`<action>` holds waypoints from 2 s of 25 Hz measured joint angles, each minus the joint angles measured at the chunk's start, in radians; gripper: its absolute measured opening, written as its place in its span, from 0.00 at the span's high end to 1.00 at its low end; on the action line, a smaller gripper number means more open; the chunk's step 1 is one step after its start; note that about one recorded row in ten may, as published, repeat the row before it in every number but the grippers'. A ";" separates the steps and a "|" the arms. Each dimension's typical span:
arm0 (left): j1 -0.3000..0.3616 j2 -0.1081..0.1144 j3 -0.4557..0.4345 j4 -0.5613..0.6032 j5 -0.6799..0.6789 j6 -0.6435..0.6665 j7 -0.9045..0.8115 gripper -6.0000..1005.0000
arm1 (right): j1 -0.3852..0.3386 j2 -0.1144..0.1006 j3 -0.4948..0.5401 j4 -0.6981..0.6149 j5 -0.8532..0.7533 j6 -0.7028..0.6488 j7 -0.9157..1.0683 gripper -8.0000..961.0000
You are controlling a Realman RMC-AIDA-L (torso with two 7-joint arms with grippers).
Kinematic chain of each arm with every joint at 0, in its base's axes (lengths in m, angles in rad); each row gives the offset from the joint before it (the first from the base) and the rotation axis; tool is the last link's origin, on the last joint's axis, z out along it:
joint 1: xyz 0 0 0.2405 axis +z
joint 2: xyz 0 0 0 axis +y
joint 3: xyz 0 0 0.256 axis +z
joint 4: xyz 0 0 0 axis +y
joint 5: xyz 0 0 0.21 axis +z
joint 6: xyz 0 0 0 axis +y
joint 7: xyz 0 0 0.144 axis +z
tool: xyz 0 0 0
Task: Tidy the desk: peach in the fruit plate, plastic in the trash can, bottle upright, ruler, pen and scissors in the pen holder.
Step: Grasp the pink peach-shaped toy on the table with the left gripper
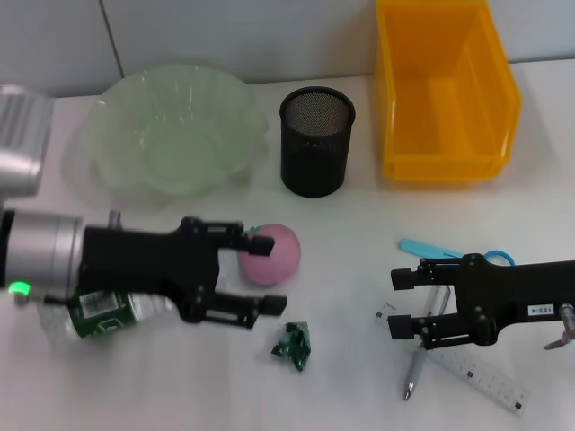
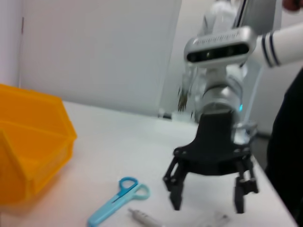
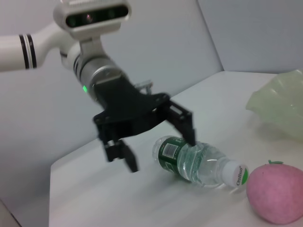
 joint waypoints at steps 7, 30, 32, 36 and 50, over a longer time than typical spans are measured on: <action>-0.095 -0.040 -0.022 0.230 0.256 -0.038 -0.171 0.25 | -0.007 -0.003 0.000 0.001 0.000 0.000 0.004 0.18; -0.324 -0.069 0.281 0.266 0.641 -0.244 -0.558 0.26 | 0.000 -0.010 0.005 -0.009 -0.002 0.001 0.017 0.18; -0.324 -0.069 0.281 0.266 0.641 -0.244 -0.558 0.27 | 0.001 -0.011 0.005 -0.009 -0.002 0.003 0.018 0.18; -0.347 -0.070 0.292 0.205 0.643 -0.283 -0.563 0.27 | 0.001 -0.011 0.005 -0.009 -0.002 0.005 0.019 0.18; -0.376 -0.071 0.368 0.062 0.635 -0.389 -0.543 0.28 | -0.002 -0.011 0.006 -0.008 -0.002 0.011 0.020 0.18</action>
